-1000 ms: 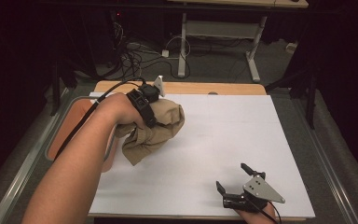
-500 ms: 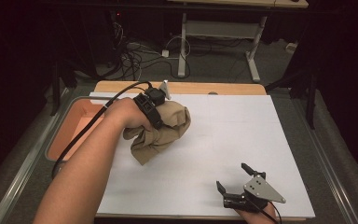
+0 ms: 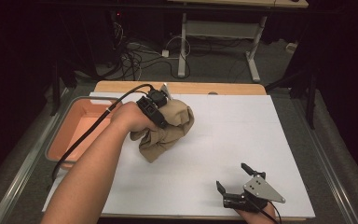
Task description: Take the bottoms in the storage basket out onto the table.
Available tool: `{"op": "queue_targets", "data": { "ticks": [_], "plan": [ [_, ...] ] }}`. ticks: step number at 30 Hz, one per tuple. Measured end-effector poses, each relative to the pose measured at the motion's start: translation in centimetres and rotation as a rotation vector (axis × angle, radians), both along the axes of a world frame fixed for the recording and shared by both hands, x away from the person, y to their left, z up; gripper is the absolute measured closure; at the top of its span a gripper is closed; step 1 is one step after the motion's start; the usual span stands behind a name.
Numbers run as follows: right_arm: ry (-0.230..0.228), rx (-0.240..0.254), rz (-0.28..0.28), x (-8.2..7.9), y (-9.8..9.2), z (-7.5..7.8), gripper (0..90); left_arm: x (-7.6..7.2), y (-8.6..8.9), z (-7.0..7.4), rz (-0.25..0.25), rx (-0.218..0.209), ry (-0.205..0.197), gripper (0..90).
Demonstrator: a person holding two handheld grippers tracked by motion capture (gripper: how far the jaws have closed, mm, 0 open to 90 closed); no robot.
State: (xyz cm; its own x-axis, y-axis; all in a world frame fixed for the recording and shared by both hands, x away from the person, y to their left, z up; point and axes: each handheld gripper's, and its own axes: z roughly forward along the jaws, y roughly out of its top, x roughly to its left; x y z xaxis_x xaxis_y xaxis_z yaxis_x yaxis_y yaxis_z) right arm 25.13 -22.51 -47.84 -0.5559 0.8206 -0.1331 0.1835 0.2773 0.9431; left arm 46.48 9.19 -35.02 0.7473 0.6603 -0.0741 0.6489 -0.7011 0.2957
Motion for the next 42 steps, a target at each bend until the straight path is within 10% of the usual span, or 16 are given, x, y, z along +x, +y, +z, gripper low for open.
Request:
{"op": "queue_targets", "data": {
  "ticks": [23, 42],
  "plan": [
    [0.000, -0.006, 0.005, 0.0, 0.0, -0.1, 0.4, 0.1, 0.8, -5.8, 0.068, -0.276, -0.186, 51.7],
    [0.001, -0.011, 0.009, 0.0, 0.1, -0.2, 0.5, -0.8, 1.1, -10.1, 0.144, -0.422, -0.340, 23.3]
  ]
}}
